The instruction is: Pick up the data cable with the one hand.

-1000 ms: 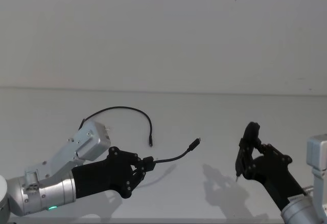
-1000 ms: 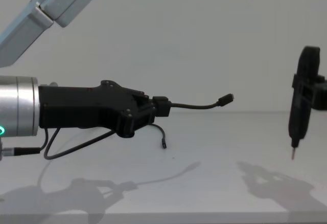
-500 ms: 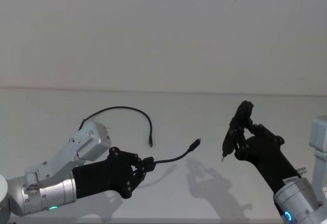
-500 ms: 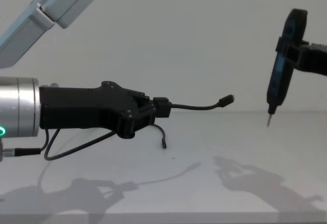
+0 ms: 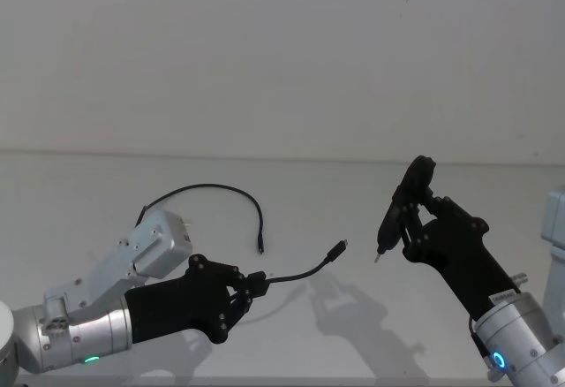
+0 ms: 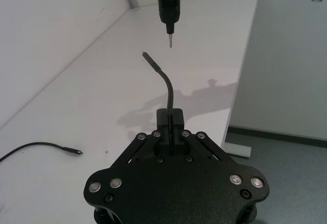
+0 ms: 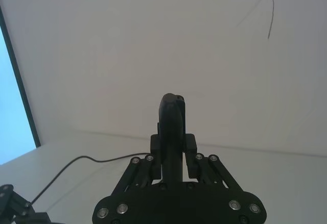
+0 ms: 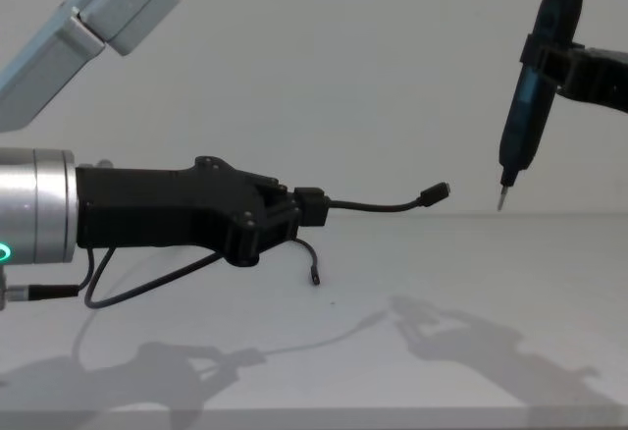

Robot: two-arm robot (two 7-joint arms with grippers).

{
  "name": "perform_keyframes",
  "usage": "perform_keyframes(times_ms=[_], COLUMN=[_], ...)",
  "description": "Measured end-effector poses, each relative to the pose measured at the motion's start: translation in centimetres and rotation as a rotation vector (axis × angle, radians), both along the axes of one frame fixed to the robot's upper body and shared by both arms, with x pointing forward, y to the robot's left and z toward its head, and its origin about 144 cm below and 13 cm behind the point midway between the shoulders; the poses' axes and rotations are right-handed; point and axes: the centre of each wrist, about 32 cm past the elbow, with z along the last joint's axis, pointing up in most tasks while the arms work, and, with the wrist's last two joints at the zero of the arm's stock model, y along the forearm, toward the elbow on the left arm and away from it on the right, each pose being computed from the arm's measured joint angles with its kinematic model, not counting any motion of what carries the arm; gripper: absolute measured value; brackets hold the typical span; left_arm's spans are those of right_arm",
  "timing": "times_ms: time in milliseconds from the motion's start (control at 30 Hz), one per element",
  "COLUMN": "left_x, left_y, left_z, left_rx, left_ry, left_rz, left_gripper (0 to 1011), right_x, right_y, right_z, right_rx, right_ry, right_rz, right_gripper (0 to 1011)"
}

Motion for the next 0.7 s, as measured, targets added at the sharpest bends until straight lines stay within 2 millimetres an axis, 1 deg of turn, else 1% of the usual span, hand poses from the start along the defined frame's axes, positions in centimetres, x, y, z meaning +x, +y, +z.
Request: perform_keyframes(times_ms=[700], left_x=[0.0], left_y=[0.0], left_z=[0.0], left_rx=[0.0], left_ry=[0.0], left_rz=[0.0], left_gripper=[41], right_x=[0.79], right_y=[-0.48], right_z=[-0.23], right_rx=[0.062], right_ry=[-0.035], right_rz=[0.051], right_gripper=[269])
